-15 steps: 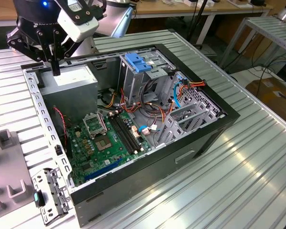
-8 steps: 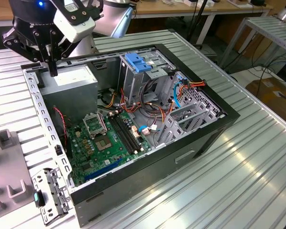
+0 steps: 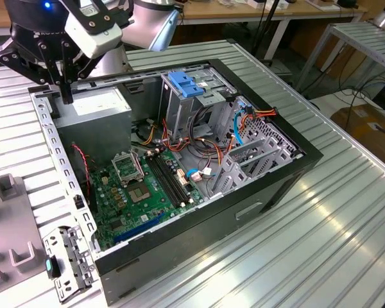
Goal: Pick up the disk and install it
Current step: 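Reach for the disk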
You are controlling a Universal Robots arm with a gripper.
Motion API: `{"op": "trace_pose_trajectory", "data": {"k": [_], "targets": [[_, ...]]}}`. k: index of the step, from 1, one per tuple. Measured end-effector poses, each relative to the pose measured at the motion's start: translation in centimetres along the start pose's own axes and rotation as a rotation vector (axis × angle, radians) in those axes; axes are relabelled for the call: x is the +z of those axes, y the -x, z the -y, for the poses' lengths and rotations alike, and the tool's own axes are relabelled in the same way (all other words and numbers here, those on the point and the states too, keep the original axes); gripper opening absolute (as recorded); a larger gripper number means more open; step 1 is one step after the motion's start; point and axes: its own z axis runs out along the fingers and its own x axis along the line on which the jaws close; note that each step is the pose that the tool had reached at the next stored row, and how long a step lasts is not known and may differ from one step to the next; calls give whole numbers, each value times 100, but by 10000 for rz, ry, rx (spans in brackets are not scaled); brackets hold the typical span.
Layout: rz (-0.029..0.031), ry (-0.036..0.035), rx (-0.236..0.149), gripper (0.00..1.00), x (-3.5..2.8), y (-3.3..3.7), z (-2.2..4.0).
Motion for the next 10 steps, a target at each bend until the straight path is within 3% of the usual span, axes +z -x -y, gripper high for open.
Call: {"op": "trace_pose_trajectory", "data": {"k": [10], "targets": [[-1,-1,0,11,-2,-70,5]]}}
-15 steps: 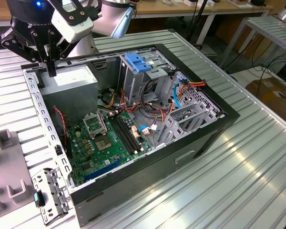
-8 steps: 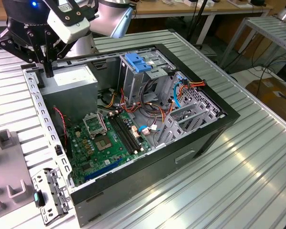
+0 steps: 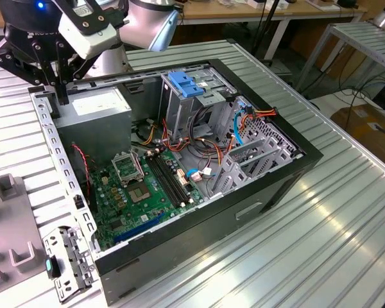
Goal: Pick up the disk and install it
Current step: 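Reach for the disk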
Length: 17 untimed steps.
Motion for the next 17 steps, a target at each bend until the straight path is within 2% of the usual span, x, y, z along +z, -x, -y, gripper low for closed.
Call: {"op": "trace_pose_trajectory", "data": {"k": [12,17], "targets": [[0,0,0,11,-3,-104,8],[1,0,0,11,-4,-175,13]]}}
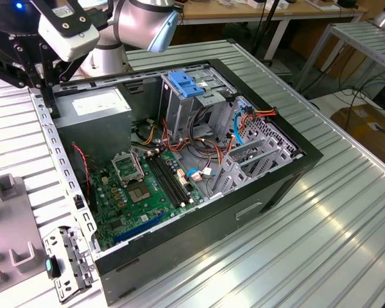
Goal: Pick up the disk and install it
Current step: 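Reach for the disk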
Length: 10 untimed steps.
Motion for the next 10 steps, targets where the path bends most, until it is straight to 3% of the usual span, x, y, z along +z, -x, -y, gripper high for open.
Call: {"op": "trace_pose_trajectory", "data": {"k": [10], "targets": [[0,0,-1,11,-4,-151,10]]}}
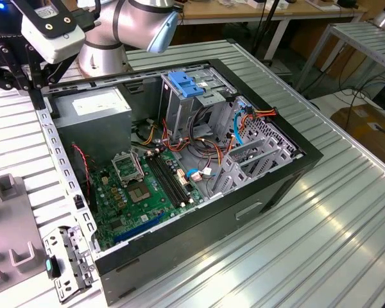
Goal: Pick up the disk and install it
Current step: 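Reach for the disk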
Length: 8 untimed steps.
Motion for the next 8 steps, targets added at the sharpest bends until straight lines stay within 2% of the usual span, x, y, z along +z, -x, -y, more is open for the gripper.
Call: {"op": "trace_pose_trajectory", "data": {"k": [8], "targets": [[0,0,1,11,-3,-131,10]]}}
